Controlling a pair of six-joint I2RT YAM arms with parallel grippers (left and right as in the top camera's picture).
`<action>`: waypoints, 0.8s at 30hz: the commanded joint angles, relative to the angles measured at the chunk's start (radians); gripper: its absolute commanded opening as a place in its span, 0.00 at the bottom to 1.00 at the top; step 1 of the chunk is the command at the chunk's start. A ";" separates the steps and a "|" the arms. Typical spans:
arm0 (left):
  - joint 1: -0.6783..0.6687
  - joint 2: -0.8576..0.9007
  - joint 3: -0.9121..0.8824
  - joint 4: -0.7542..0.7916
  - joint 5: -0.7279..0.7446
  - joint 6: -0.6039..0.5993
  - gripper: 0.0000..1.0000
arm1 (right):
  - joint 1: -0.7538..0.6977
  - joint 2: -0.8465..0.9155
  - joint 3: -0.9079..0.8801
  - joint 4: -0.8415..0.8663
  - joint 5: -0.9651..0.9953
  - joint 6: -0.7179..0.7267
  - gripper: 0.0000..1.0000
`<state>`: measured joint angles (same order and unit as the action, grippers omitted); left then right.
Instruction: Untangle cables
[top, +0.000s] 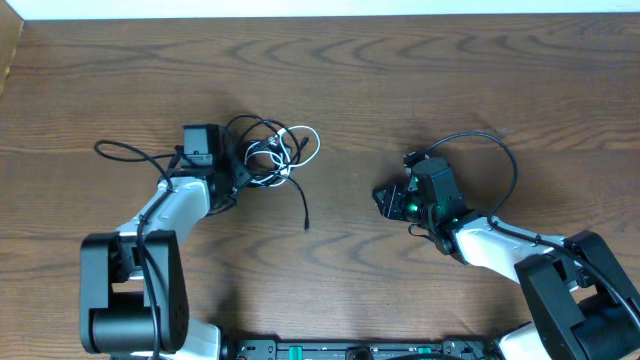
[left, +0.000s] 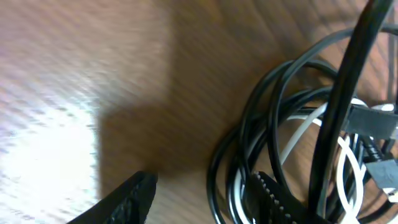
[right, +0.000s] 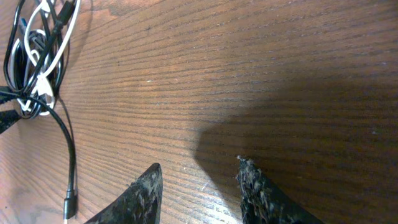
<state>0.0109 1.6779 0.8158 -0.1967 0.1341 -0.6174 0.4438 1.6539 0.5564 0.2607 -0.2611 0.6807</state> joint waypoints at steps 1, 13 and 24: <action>-0.006 0.033 -0.013 0.039 0.124 0.026 0.53 | 0.009 0.013 -0.013 -0.021 0.034 0.002 0.38; -0.031 0.035 -0.014 0.043 0.117 0.028 0.53 | 0.009 0.013 -0.013 -0.021 0.034 0.002 0.38; -0.169 0.074 -0.014 0.038 -0.130 0.040 0.53 | 0.009 0.013 -0.013 -0.021 0.034 0.002 0.38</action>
<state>-0.1173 1.6951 0.8139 -0.1345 0.1371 -0.5907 0.4438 1.6539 0.5564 0.2607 -0.2607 0.6807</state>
